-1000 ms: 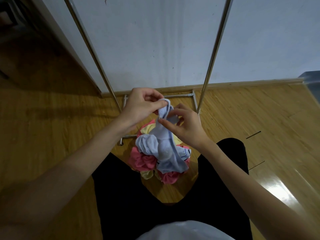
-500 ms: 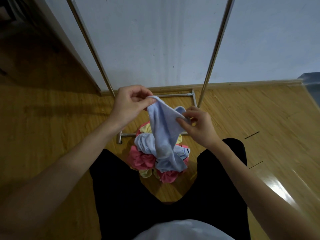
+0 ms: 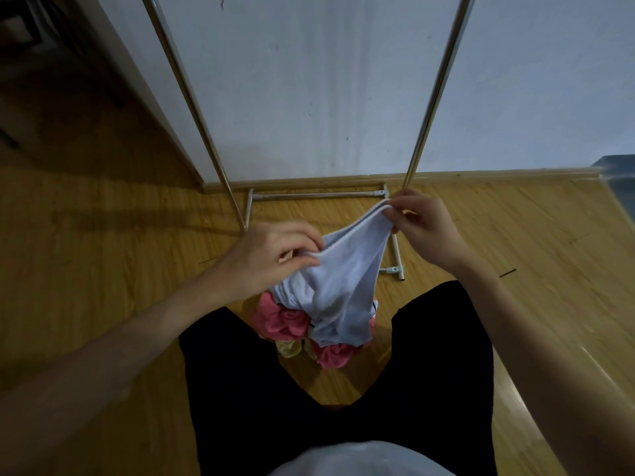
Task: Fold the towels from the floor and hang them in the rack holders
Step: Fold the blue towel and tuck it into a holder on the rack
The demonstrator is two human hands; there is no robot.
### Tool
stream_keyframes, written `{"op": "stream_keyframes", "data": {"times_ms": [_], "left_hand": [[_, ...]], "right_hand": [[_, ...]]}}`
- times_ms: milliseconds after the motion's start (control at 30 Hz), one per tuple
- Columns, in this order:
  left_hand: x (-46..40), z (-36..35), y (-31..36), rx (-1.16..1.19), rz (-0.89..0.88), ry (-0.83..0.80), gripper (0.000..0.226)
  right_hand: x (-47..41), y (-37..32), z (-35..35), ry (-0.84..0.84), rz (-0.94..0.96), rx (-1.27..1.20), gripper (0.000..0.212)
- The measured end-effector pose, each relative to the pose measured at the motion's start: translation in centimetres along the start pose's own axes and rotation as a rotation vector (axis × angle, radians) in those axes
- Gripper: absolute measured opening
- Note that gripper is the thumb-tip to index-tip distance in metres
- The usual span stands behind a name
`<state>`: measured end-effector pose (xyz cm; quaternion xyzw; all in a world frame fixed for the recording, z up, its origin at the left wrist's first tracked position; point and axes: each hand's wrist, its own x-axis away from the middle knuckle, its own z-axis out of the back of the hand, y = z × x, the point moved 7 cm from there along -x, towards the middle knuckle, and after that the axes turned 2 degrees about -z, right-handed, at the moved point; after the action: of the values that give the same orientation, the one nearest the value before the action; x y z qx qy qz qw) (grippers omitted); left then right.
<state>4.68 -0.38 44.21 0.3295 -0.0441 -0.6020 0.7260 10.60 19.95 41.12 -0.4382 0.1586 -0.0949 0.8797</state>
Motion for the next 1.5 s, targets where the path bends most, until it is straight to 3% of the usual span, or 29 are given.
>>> {"op": "stream_keyframes", "data": {"times_ms": [133, 267, 400, 500, 600, 767, 867, 1100, 1333, 1500], "left_hand": [[0.2, -1.4, 1.3, -0.188, -0.156, -0.173, 0.027], [-0.2, -1.2, 1.0, -0.438, -0.270, -0.276, 0.020], [-1.6, 2.2, 0.1, -0.520, -0.223, -0.164, 0.030], [-3.2, 4.5, 0.0, -0.534, -0.186, -0.094, 0.010], [-4.7, 6.7, 0.6, -0.552, -0.150, -0.010, 0.023], [-6.1, 10.6, 2.6, -0.603, -0.180, 0.273, 0.025], [-6.2, 11.5, 3.7, -0.697, -0.228, 0.392, 0.021], [-7.1, 13.4, 4.6, -0.738, -0.244, 0.399, 0.025], [-6.9, 13.5, 4.2, -0.671, -0.237, 0.347, 0.014], [-6.5, 11.5, 3.0, -0.604, -0.106, 0.281, 0.020]], "right_hand": [[-0.7, -1.1, 0.5, -0.023, 0.014, -0.007, 0.016], [-0.7, -1.8, 1.5, -0.035, 0.064, 0.004, 0.016], [-0.5, -1.6, 3.2, 0.004, 0.081, 0.033, 0.012], [-0.5, -2.0, 4.1, 0.031, 0.109, 0.024, 0.012], [-0.9, -3.6, 5.0, 0.101, 0.179, 0.041, 0.016], [-1.8, -6.6, 7.9, 0.279, 0.225, -0.129, 0.014], [-2.5, -7.7, 8.8, 0.303, 0.241, -0.188, 0.009], [-4.2, -8.8, 9.4, 0.302, 0.286, -0.145, 0.009], [-5.1, -8.2, 9.5, 0.412, 0.256, -0.194, 0.027], [-4.6, -7.6, 8.0, 0.460, 0.217, -0.182, 0.022]]}}
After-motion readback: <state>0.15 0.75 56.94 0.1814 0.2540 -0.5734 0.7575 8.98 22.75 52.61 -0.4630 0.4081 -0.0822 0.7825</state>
